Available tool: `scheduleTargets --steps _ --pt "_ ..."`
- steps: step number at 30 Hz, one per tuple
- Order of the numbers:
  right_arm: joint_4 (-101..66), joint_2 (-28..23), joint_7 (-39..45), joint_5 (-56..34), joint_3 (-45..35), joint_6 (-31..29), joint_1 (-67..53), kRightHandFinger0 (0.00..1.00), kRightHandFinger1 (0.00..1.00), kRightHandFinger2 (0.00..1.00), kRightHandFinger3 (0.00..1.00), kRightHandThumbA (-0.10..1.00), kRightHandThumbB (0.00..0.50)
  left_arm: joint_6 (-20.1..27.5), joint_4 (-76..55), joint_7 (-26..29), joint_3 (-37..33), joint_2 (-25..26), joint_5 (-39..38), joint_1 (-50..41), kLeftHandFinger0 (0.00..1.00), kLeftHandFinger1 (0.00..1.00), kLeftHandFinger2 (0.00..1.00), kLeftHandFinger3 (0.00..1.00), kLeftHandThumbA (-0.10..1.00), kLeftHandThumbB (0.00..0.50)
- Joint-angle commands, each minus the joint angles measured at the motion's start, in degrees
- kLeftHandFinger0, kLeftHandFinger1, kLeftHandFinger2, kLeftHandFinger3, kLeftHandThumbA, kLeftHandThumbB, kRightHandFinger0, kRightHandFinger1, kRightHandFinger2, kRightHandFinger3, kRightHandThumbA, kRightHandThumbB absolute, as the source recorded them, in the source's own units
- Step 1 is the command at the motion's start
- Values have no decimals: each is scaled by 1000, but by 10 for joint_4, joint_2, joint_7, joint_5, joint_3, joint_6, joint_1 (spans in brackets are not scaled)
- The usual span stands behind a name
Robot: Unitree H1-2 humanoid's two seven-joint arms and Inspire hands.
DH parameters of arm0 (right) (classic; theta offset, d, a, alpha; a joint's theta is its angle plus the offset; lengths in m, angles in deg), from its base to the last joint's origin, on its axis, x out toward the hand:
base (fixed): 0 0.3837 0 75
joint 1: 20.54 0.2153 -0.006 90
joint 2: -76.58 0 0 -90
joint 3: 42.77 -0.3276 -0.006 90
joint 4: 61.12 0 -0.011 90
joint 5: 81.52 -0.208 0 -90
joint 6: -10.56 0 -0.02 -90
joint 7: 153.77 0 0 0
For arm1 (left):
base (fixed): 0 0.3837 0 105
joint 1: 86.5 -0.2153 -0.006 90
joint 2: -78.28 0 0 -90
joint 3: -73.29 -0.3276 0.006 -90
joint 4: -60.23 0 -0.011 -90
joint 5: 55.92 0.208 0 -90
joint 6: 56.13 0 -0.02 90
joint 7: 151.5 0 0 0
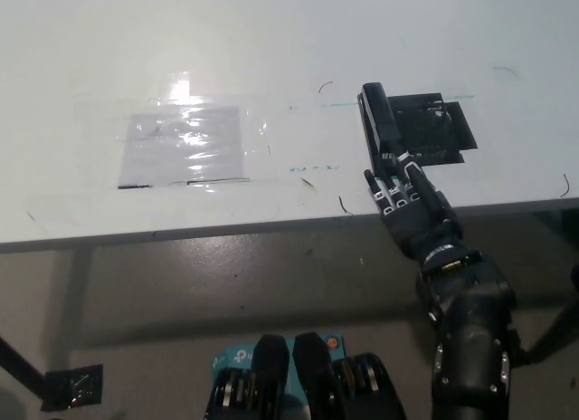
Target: A stapler is kept infront of the robot on the black mark on the desk and the robot uses its right hand to lift the top of the stapler to open it
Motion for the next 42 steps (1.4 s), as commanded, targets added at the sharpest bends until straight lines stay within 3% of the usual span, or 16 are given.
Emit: scheduleTargets --steps 1,7,13,16,19,21,24,28,32,36,37,42 --pt "4 21 -22 -4 -7 -23 33 684 858 980 1000 1000 0 6 -14 0 3 4 -11 4 502 565 692 873 349 167" --pt "6 21 -34 2 -10 -28 27 692 869 947 1000 1000 0 6 -14 -1 2 6 -7 -4 510 582 724 900 363 136" --pt "35 7 -30 5 -11 -37 46 666 837 926 1000 1000 0 5 -15 0 2 0 -8 -11 520 594 732 887 376 154" --pt "46 4 -23 3 -11 -41 58 708 881 987 1000 1000 0 7 -12 0 6 -1 -13 -12 542 597 728 880 355 151" --pt "58 -1 -20 0 -12 -45 77 664 845 930 1000 1000 0 0 -20 3 3 -1 -7 -15 572 610 756 915 358 135" --pt "62 -3 -23 -1 -9 -44 101 610 825 905 1000 1000 1 3 -19 0 3 -1 -9 -16 567 602 739 895 363 173" --pt "59 1 -23 -6 -7 -45 119 643 869 945 1000 1000 0 -1 -20 2 3 -4 -8 -21 532 600 728 899 370 165" --pt "60 -3 -22 7 6 -41 137 635 827 918 1000 1000 0 3 -17 -2 0 -4 -5 -25 521 601 719 875 372 155" --pt "78 -1 -16 2 4 -55 184 652 810 859 1000 1000 1 7 -20 -2 4 -7 -11 -30 536 585 721 875 363 200" --pt "70 4 -26 13 11 -55 194 600 766 811 982 1000 0 5 -25 2 4 -9 -7 -37 520 581 706 869 370 188" --pt "61 7 -31 15 13 -54 198 577 761 801 985 1000 0 7 -23 -1 3 -8 -7 -38 544 608 729 868 350 166" --pt "41 10 -36 12 18 -47 199 563 739 784 1000 997 0 15 -15 -8 3 -6 -9 -40 551 625 759 908 363 144"
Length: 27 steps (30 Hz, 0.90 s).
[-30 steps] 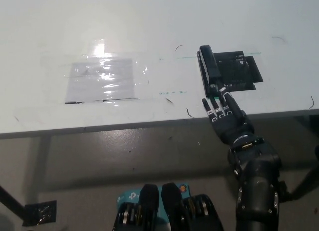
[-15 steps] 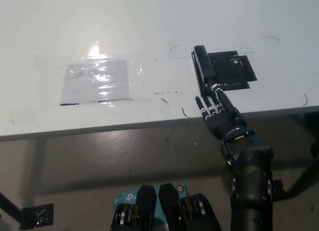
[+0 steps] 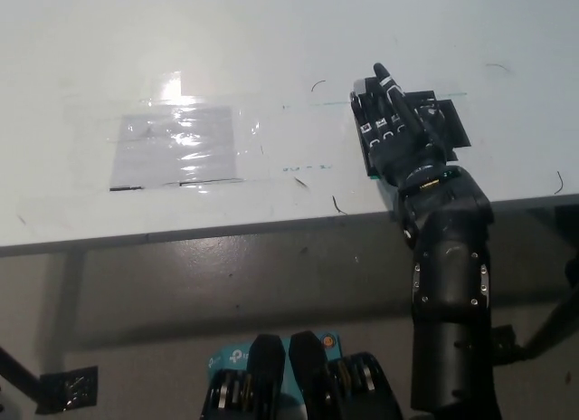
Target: A stapler is kept infront of the robot on the black mark on the desk and the robot uses its right hand to lift the top of the stapler to open it
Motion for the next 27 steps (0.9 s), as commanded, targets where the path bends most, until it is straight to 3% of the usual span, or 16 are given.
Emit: scheduleTargets --steps 1,2,9,12,17,20,22,27 --pt "-39 23 14 -2 26 -2 61 549 720 771 1000 993 0 10 -15 -5 2 9 -7 -9 559 637 764 903 366 151" --pt "-40 22 11 0 28 -1 62 551 712 763 987 992 0 8 -17 -4 3 7 -9 -9 566 640 755 888 361 174" --pt "-4 10 15 7 25 -11 73 575 735 803 1000 993 0 7 -19 -6 4 3 -12 -15 579 651 775 912 358 153" --pt "63 -11 26 12 14 -37 112 617 737 799 1000 994 0 12 -14 -7 4 3 -12 -17 530 625 748 884 353 160" --pt "175 -47 40 22 1 -83 196 550 687 780 992 969 0 8 -14 -4 4 -2 -12 -16 535 609 747 883 355 180" --pt "252 -69 55 25 -8 -114 247 569 697 811 999 965 0 14 -13 -5 5 -4 -12 -21 528 604 741 881 361 186" --pt "298 -81 58 29 -13 -138 276 535 674 778 967 927 0 12 -14 -6 6 -5 -12 -22 513 595 736 876 350 155" --pt "399 -108 76 37 -23 -190 341 463 618 683 917 859 0 12 -12 -5 2 -5 -8 -21 513 613 733 889 335 146"
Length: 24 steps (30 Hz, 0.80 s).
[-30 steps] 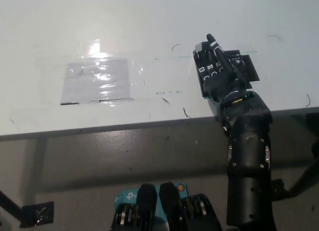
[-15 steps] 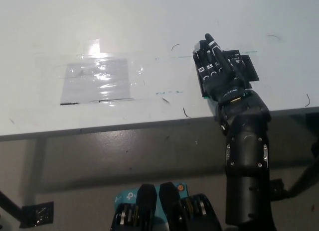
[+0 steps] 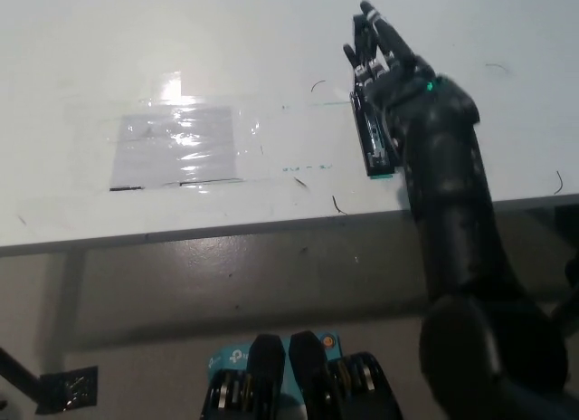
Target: A stapler is kept infront of the robot on the black mark on the desk and the robot uses its right hand to lift the top of the stapler to open it
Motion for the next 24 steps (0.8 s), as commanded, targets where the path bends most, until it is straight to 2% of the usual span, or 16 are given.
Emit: scheduleTargets --steps 1,3,6,9,11,14,19,21,23,24 --pt "80 -15 72 13 -5 -104 139 469 611 669 894 844 0 12 -13 -4 2 8 -7 -7 517 614 730 882 338 155" --pt "111 -22 73 17 -7 -118 157 473 600 628 836 820 0 11 -11 -4 3 8 -8 -6 528 614 743 875 342 174" --pt "154 -31 77 24 -8 -141 175 468 589 619 817 811 0 12 -10 -4 4 6 -11 -6 516 614 762 885 330 162" --pt "187 -38 82 36 -2 -153 184 402 527 572 793 813 0 13 -9 -6 3 7 -11 -6 541 625 765 912 337 155" --pt "207 -39 86 42 2 -160 191 374 497 552 770 819 0 9 -15 -4 6 4 -13 -13 543 618 769 918 327 174" --pt "226 -41 92 45 0 -169 194 370 486 551 774 807 0 10 -17 -2 7 1 -13 -15 527 595 744 881 308 164" --pt "235 -39 97 49 -3 -178 188 379 491 549 789 802 0 2 -25 0 8 -1 -13 -17 540 617 763 901 316 145" --pt "231 -38 100 48 -6 -178 182 379 488 517 761 794 0 3 -24 -3 7 0 -13 -18 534 620 767 910 325 150" --pt "223 -36 100 47 -7 -176 173 390 504 540 765 790 0 4 -22 -2 7 0 -11 -17 516 609 758 908 319 146" --pt "210 -32 98 48 -6 -173 163 408 522 561 807 780 0 3 -21 0 8 0 -12 -17 520 613 747 889 321 167"
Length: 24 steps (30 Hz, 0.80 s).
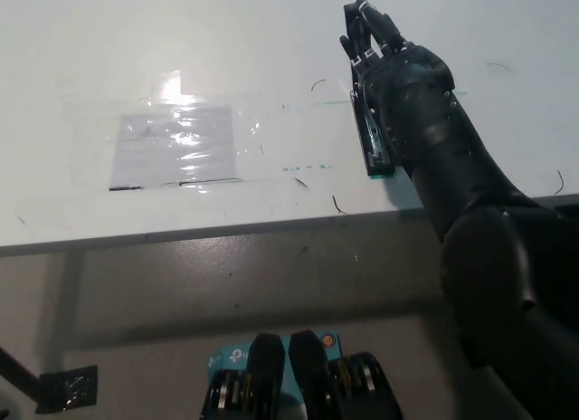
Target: A stapler is kept infront of the robot on the black mark on the desk and the robot uses its right hand to lift the top of the stapler to open it
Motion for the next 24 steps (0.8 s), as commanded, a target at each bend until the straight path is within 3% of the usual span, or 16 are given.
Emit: scheduleTargets --steps 1,5,9,12,18,24 --pt "-46 8 65 12 2 -30 51 410 524 564 813 779 0 -1 -18 3 8 8 -13 -4 516 609 743 879 313 167" --pt "-130 22 55 5 6 12 3 385 496 582 829 788 0 8 -13 -2 6 12 -10 -2 526 622 771 895 315 144" --pt "-336 54 27 -11 25 103 -98 525 613 748 970 878 0 9 -12 3 8 10 -9 -2 524 603 729 861 329 174" --pt "-431 66 14 -31 30 151 -146 573 664 809 1000 910 0 11 -12 0 6 11 -8 -4 563 638 763 879 346 170" --pt "-619 94 -28 -65 45 234 -255 583 654 771 1000 880 0 3 -24 0 7 16 -9 0 520 611 768 904 332 131" --pt "-698 104 -36 -95 72 287 -330 603 681 750 1000 947 0 7 -13 -2 8 23 -7 6 530 600 737 858 351 168"
